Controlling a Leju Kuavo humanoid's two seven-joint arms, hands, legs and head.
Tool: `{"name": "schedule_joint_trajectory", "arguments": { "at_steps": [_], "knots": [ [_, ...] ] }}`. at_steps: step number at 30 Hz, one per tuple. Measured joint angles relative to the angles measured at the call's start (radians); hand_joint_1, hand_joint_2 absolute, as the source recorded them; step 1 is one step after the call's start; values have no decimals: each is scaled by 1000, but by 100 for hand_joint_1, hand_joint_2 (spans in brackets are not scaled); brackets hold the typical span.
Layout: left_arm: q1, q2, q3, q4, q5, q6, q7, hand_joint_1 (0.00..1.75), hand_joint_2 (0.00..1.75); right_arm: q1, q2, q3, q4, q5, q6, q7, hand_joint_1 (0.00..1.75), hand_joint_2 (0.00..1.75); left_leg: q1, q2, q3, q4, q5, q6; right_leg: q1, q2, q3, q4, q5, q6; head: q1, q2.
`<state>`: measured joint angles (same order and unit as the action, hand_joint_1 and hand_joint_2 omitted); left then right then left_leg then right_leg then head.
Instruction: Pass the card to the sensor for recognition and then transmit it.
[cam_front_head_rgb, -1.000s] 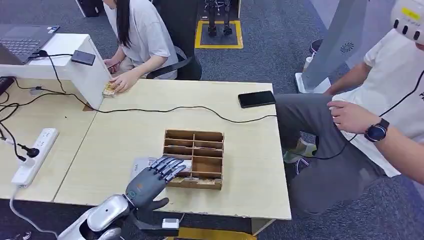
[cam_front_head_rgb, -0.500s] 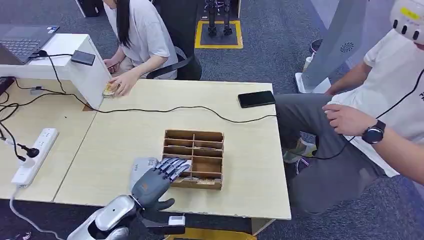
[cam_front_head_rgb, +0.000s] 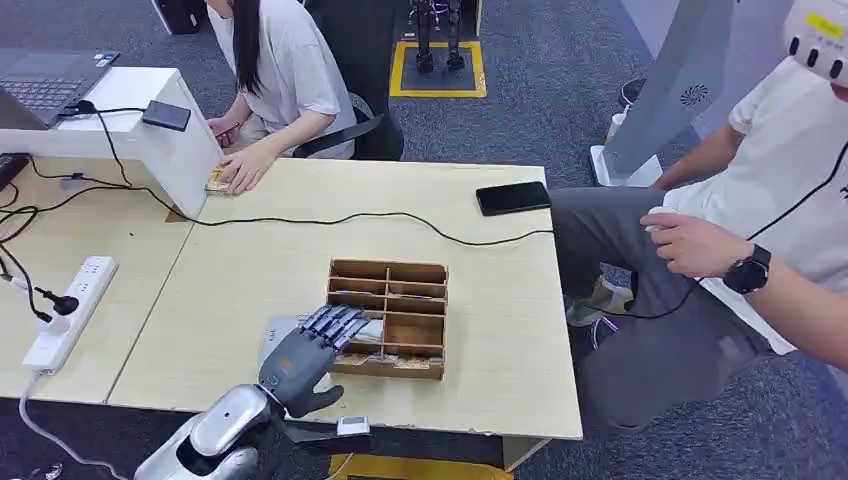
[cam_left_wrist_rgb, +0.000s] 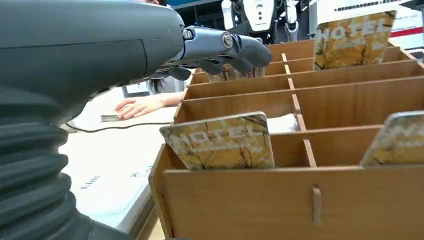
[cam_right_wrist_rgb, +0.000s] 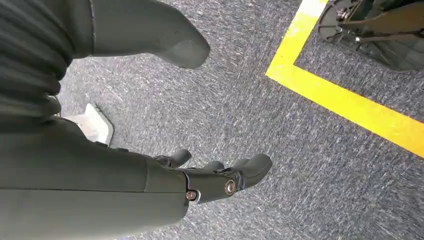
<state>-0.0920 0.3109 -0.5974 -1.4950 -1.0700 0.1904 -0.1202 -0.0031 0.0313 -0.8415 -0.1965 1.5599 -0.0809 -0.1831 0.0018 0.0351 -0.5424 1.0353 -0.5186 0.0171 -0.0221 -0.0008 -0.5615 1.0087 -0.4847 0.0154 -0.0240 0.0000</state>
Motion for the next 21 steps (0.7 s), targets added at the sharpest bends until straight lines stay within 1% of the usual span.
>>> {"name": "schedule_joint_trajectory", "arguments": {
  "at_steps": [5,6,7,8,16,21],
  "knots": [
    [0,-7,10,0,0,0,0,0,175,0,0,0,0,0,0,0,0,175,0,0,0,0,0,0,0,0,0,0,0,0,0,0],
    [0,-8,11,0,-1,0,0,63,175,0,0,0,0,0,0,0,0,175,0,0,0,0,0,0,0,0,0,0,0,0,0,0],
    [0,-8,11,1,-3,0,0,168,175,0,0,0,0,0,0,0,0,175,0,0,0,0,0,0,0,0,0,0,0,0,0,0],
    [0,-8,12,1,-5,0,0,175,175,0,0,0,0,0,0,0,0,175,0,0,0,0,0,0,0,0,0,0,0,0,0,0],
    [1,-8,24,9,12,-8,-13,175,175,0,0,-2,0,0,0,-1,0,175,0,0,0,0,0,0,0,0,0,0,0,0,0,0],
    [-9,-8,24,9,42,-33,-31,175,175,0,0,-5,0,-1,-1,0,0,175,0,0,0,0,0,0,0,0,0,0,0,0,0,0]
  ]
}}
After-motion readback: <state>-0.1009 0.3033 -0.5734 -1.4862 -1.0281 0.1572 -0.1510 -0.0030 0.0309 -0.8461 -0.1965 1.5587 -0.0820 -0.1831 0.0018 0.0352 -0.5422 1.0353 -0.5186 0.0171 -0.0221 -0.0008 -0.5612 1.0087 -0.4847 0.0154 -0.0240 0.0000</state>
